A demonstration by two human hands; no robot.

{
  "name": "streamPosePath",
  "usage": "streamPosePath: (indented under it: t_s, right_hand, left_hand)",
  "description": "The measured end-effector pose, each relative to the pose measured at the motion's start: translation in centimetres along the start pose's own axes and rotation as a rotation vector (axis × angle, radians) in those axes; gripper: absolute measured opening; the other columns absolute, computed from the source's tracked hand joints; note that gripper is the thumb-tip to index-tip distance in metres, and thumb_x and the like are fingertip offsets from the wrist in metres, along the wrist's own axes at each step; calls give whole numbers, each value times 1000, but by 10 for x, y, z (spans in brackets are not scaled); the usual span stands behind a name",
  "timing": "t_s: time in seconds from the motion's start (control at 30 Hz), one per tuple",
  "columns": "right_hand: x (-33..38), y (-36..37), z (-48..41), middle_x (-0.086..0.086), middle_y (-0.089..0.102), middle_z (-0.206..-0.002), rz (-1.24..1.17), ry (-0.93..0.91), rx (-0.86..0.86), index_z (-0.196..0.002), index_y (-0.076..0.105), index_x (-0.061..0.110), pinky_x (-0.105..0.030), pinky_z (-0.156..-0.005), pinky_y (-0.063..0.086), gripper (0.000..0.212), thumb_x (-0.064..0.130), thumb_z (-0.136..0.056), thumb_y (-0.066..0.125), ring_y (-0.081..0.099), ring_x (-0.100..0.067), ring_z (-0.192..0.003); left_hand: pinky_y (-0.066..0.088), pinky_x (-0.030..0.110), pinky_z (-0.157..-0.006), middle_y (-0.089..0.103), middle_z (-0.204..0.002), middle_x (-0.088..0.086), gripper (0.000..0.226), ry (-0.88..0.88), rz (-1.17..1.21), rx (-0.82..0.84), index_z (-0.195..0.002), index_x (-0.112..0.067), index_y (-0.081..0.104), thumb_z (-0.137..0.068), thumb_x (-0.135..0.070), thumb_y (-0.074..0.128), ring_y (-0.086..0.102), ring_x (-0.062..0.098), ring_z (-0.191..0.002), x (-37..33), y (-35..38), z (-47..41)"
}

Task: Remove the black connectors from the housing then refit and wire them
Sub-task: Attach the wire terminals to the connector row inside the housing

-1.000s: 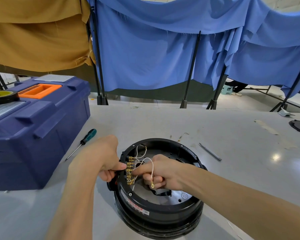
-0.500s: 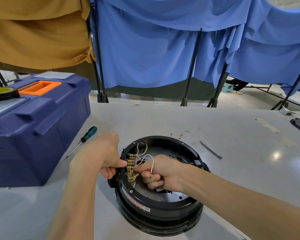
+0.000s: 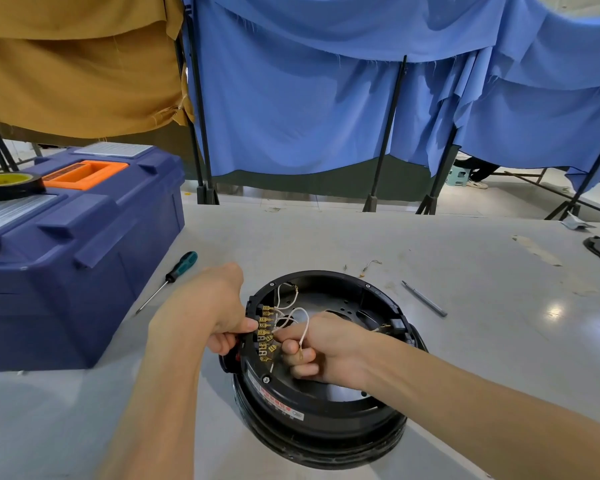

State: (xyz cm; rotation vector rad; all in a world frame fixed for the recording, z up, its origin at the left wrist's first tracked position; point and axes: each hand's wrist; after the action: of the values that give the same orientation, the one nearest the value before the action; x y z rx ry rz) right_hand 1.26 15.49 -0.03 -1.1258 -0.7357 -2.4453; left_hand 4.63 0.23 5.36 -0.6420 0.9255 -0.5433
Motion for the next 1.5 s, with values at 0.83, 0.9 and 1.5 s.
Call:
streamPosePath:
  t_s: [0.83, 0.9, 1.5]
  right_hand:
    - [-8, 6, -3, -6, 45, -48, 78, -95, -159, -62, 48, 6, -16, -33, 23, 34, -2, -94, 50, 32, -9, -30]
    - [-10, 7, -5, -9, 45, -52, 81, -105, -200, -67, 48, 5, -15, -35, 23, 28, -2, -94, 51, 32, -10, -29]
    - [-13, 7, -11, -7, 47, -48, 23, -65, -237, -73, 52, 3, -15, -34, 26, 24, 0, -96, 46, 34, -12, -28]
  left_hand:
    - [28, 11, -33, 39, -34, 0, 31, -56, 134, 28, -69, -2, 40, -92, -3, 62, 28, 10, -23, -1, 2, 6]
    - [28, 13, -34, 40, -40, 2, 31, -40, 108, 17, -70, -1, 40, -91, -3, 62, 29, 12, -29, -1, 2, 6]
    - [30, 13, -34, 41, -45, 5, 25, -51, 82, -2, -75, -1, 43, -90, -3, 63, 31, 12, -32, -2, 2, 6]
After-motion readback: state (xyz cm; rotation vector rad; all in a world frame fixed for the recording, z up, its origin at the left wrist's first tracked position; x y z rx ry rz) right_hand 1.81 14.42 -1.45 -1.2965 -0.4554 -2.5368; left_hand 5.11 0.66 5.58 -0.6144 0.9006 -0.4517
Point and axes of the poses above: each hand's wrist, its own z-axis away from the middle knuckle, its own y-axis out of the palm, x = y × z
